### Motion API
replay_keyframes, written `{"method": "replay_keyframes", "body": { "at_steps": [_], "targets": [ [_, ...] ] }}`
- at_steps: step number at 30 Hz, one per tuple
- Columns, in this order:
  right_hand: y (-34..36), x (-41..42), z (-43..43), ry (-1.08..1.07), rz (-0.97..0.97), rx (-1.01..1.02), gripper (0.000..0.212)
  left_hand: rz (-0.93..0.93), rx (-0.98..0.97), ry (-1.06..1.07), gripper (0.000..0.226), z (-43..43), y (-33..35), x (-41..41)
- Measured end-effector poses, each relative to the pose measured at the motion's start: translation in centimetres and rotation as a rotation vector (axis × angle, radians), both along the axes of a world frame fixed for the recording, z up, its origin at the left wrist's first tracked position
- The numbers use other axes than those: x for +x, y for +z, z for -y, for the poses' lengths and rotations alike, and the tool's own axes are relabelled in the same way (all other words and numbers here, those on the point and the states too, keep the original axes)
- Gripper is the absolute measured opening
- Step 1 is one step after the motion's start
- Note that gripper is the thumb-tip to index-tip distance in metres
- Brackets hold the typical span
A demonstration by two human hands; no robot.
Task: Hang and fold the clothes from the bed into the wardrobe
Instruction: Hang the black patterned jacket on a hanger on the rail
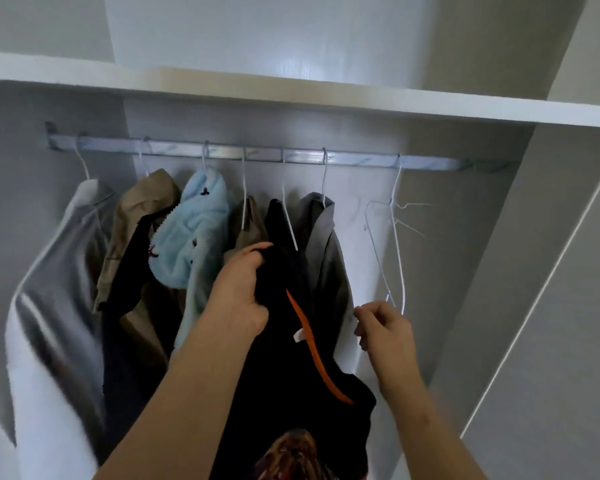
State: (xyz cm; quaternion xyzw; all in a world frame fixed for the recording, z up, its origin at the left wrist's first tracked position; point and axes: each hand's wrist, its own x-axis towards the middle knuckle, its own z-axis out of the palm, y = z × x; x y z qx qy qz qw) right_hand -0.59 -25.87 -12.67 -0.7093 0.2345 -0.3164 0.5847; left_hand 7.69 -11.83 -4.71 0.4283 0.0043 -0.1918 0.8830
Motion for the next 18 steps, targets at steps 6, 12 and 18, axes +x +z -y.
{"method": "replay_keyframes", "body": {
  "at_steps": [6, 12, 18],
  "targets": [
    [0.2, 2.9, 5.5, -0.232, 0.034, -0.004, 0.017, -0.056, -0.027, -0.107, 0.022, 4.4, -0.7, 5.1],
    [0.8, 6.5, 11.8, -0.340, -0.081, -0.186, 0.020, -0.054, -0.053, -0.082, 0.028, 8.4, -1.4, 7.8],
    [-0.1, 9.5, 15.5, -0.061, -0.221, -0.022, 0.039, -0.202, -0.099, -0.053, 0.024, 11.9, -1.8, 8.8]
  ]
}}
